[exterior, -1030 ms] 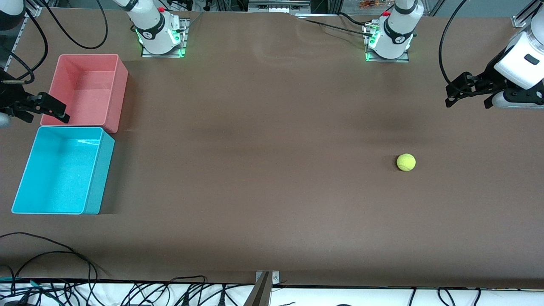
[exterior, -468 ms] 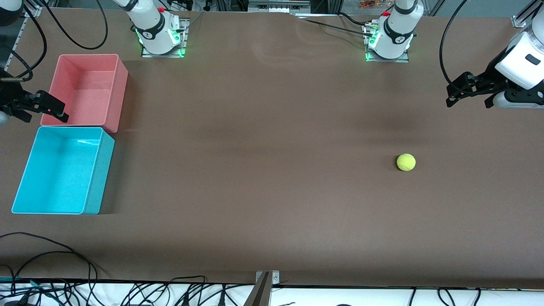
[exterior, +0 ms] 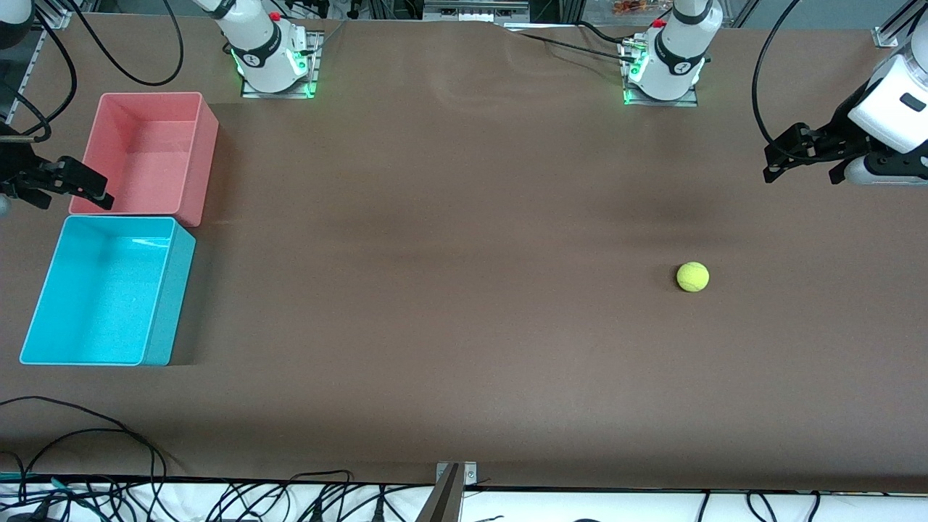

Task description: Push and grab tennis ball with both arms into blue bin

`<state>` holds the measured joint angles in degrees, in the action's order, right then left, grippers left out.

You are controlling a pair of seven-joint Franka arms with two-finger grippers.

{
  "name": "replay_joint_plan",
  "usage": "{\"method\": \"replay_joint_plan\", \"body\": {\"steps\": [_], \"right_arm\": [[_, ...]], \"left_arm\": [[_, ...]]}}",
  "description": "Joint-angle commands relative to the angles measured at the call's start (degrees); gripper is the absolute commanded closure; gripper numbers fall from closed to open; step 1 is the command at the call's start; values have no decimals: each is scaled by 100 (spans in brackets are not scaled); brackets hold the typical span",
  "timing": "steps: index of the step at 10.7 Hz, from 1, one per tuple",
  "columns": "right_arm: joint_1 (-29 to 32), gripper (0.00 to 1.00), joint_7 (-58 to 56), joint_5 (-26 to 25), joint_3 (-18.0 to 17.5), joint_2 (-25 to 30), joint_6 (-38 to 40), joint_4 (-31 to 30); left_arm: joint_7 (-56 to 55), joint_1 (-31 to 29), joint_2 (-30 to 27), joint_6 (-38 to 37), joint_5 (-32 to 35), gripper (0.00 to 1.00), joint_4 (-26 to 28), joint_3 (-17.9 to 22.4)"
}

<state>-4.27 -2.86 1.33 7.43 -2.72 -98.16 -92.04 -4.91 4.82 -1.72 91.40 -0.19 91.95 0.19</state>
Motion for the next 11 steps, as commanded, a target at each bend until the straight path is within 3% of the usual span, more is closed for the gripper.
{"method": "replay_joint_plan", "body": {"steps": [1,11], "right_arm": [[14,0,-74,-54,-4,-88,140,213],[-4,0,-57,-19,-13,-158,113,213]], "left_arm": [[96,10,13,-105,142,0,-89,7],[96,10,5,-175,142,0,-89,16]]}}
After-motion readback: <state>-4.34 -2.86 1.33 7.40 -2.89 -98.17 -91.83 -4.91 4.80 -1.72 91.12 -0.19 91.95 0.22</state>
